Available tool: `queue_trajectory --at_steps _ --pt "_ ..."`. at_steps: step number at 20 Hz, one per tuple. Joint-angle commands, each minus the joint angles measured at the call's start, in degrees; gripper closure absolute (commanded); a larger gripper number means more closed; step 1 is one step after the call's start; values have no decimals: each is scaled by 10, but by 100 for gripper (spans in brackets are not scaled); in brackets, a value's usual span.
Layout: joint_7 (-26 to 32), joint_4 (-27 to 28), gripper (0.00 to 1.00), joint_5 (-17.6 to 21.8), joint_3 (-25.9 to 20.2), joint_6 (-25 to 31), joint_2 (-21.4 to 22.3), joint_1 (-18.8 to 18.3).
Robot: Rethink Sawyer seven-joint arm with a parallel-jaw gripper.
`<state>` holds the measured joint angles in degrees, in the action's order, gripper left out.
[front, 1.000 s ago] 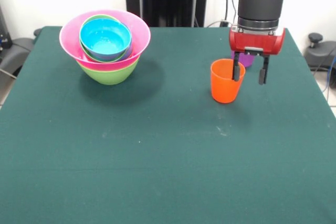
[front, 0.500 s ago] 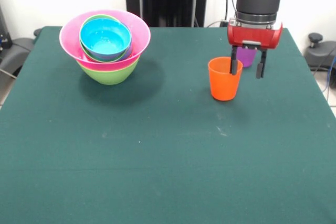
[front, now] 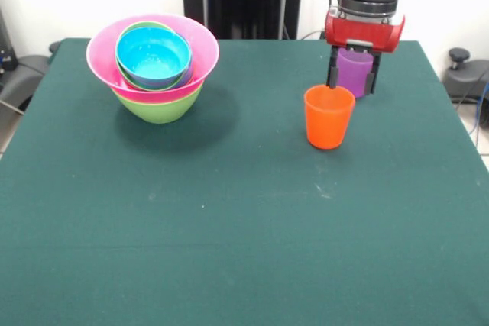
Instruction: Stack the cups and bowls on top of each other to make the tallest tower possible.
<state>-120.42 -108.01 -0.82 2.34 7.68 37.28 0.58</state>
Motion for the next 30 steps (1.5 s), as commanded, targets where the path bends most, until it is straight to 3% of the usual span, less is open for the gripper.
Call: queue_trajectory --at_steps 1,17,30 --pt "-74 -22 0 -15 -22 55 -13 4" --pt "-85 -19 0 -11 -72 -29 -83 -25" --pt "-100 -25 0 -13 -50 -60 -89 -5"
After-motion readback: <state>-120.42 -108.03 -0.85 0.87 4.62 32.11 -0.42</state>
